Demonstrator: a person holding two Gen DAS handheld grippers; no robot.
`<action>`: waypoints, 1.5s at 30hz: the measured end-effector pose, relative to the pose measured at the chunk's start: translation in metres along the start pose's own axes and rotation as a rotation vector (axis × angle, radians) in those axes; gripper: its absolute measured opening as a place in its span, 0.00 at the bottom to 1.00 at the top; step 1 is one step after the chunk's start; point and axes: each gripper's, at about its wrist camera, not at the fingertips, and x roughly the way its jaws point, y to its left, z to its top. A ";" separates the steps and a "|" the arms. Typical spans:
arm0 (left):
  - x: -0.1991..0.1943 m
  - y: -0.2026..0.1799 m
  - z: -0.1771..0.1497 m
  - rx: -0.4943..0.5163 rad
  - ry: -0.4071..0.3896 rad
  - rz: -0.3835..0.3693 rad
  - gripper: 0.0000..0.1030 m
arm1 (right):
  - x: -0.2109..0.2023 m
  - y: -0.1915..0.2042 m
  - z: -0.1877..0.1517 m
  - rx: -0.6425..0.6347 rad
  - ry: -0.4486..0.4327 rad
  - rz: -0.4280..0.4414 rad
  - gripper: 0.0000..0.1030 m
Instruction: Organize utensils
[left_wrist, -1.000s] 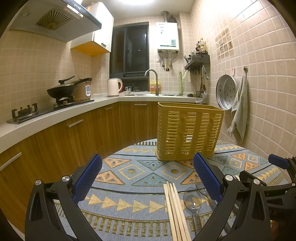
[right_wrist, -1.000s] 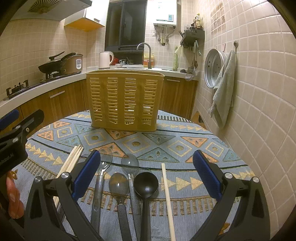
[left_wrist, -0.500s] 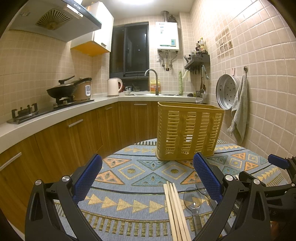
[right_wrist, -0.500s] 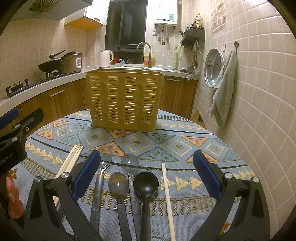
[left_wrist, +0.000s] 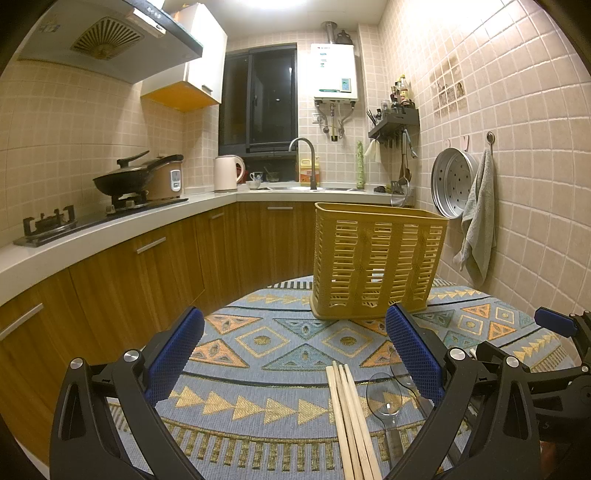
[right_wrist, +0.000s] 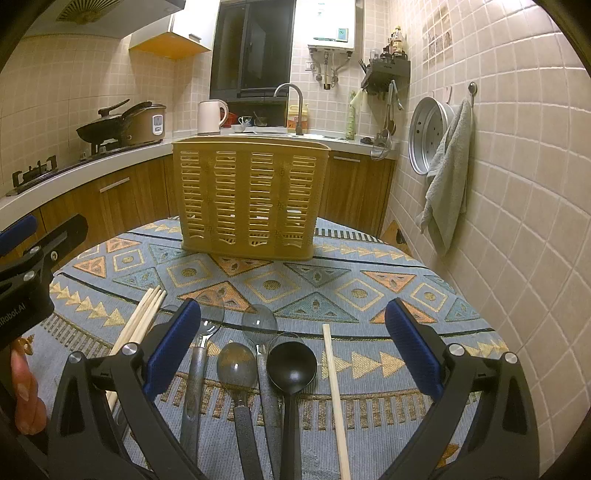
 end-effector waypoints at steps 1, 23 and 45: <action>0.000 0.000 0.000 0.000 0.000 0.000 0.93 | 0.000 0.000 0.000 0.000 0.000 0.000 0.93; 0.071 0.028 -0.006 -0.078 0.652 -0.382 0.60 | 0.026 -0.040 0.024 0.070 0.282 0.010 0.63; 0.105 -0.017 -0.021 0.147 0.857 -0.223 0.36 | 0.042 -0.051 0.017 0.065 0.457 0.071 0.53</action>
